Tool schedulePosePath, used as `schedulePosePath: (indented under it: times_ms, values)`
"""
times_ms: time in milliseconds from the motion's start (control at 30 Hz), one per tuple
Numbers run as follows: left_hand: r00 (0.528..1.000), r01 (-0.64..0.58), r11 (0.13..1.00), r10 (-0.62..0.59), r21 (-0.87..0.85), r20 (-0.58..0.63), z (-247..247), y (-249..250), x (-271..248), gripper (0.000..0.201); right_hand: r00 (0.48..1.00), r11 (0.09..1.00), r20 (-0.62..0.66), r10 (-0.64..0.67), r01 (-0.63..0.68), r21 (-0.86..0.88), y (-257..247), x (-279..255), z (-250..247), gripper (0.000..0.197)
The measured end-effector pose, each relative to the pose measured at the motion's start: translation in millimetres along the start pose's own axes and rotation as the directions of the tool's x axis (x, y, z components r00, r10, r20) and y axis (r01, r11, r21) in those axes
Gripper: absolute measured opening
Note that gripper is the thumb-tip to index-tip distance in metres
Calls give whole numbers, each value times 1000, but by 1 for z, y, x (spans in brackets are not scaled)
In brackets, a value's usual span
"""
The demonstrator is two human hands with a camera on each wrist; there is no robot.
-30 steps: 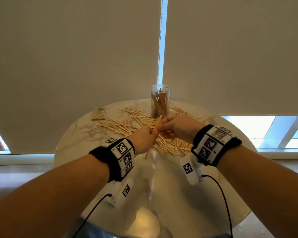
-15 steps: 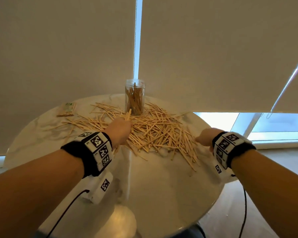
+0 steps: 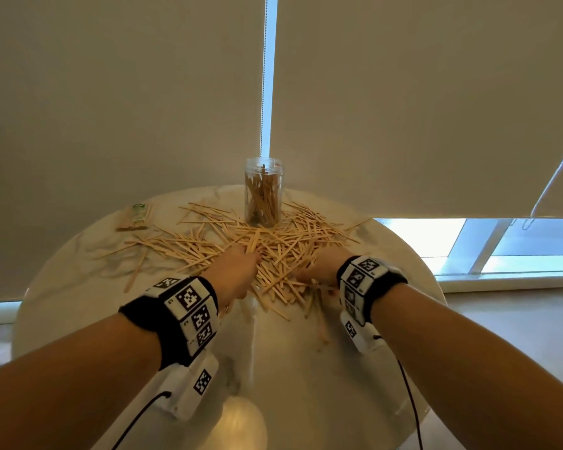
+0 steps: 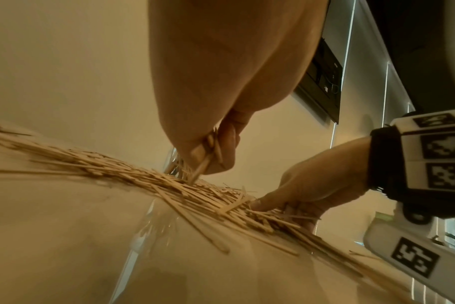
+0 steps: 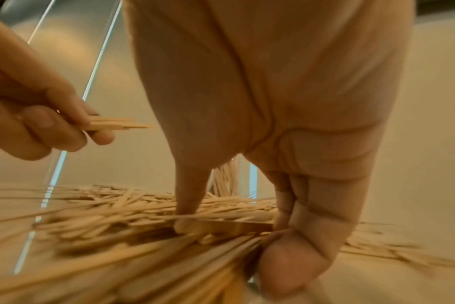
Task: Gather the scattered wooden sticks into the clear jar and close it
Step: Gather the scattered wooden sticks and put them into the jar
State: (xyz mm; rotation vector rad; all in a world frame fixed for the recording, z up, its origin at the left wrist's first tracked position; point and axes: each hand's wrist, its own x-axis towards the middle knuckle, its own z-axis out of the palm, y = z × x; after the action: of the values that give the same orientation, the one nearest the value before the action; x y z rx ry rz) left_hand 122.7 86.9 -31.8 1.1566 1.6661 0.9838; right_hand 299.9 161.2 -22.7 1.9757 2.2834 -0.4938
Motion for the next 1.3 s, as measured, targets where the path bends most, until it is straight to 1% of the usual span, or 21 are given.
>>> schedulePosePath:
  times_ms: [67, 100, 133, 167, 233, 300, 400, 467, 533, 600, 667, 700, 767, 800, 933, 967, 1033, 1133, 1200, 1233, 1300]
  values:
    - [1000, 6, 1000, -6, -7, 5, -3, -2, 1, 14, 999, 984, 45, 23, -31, 178, -7, 9, -1, 47]
    - [1000, 8, 1000, -8, -8, 13, -5, -3, 1, 12, 997, 967, 70, 31, -47, 249, -11, 10, -2, 41]
    - [1000, 10, 1000, -10, -5, 17, -7, -4, 2, 11, 995, 958, 90, 43, -67, 278, -13, 11, -3, 40]
    - [1000, 14, 1000, -14, -1, 18, -8, -5, 2, 11, 996, 958, 79, 49, -69, 277, -13, 14, -2, 44]
    - [1000, 22, 1000, -22, 5, 11, -8, -5, 2, 14, 997, 977, 30, 65, -69, 202, -15, 12, 1, 58]
    - [1000, 28, 1000, -28, 5, 3, -8, -4, 2, 17, 998, 985, 3, 63, -63, 158, -18, 12, 3, 63]
    - [1000, 27, 1000, -27, 2, -5, -10, -5, 1, 19, 999, 988, 3, 43, -43, 148, -22, 16, 4, 55]
    - [1000, 15, 1000, -15, 0, 5, -12, -6, 0, 17, 998, 986, 35, 52, -57, 158, -21, 13, 0, 38]
    - [1000, 4, 1000, -4, 19, 7, -15, -6, -3, 21, 997, 976, 44, 57, -65, 209, -12, 13, 0, 23]
    - [1000, -4, 999, 5, 52, -10, -17, -6, -4, 31, 995, 939, 58, 75, -90, 331, -1, 13, 3, 22]
    - [999, -21, 996, 24, 90, -35, -18, -5, -5, 38, 997, 893, 43, 59, -72, 443, 7, 6, 7, 22]
    - [998, -36, 994, 40, 106, -39, -18, -4, -5, 36, 999, 865, 28, 46, -53, 498, 11, 4, 9, 19]
    - [996, -64, 991, 70, 118, -48, -17, 0, -6, 31, 998, 790, -13, 65, -44, 611, 13, -4, 11, 10]
    - [995, -77, 990, 85, 122, -58, -16, 2, -7, 29, 996, 749, -32, 84, -42, 662, 14, -8, 11, 13]
    - [978, -147, 980, 164, 132, -130, -13, 12, -11, 28, 986, 666, -135, 99, 35, 745, 7, -21, 8, 14]
    - [971, -169, 979, 186, 117, -152, -14, 15, -12, 29, 983, 641, -157, 96, 59, 765, 4, -24, 7, 18]
    - [955, -202, 973, 222, 114, -198, -17, 20, -12, 31, 972, 625, -210, 102, 101, 774, -3, -25, 7, 25]
    - [936, -243, 965, 260, 99, -235, -24, 23, -9, 38, 945, 642, -320, 69, 204, 739, -17, -31, 5, 27]
    - [934, -248, 964, 265, 101, -239, -29, 22, -9, 49, 930, 661, -368, 11, 269, 700, -27, -34, 4, 24]
    - [938, -248, 965, 260, 82, -229, -32, 21, -9, 59, 920, 681, -391, -19, 298, 669, -32, -36, 3, 20]
    - [954, -208, 975, 221, 84, -205, -33, 20, -9, 95, 901, 728, -428, -74, 343, 594, -44, -41, 3, 15]
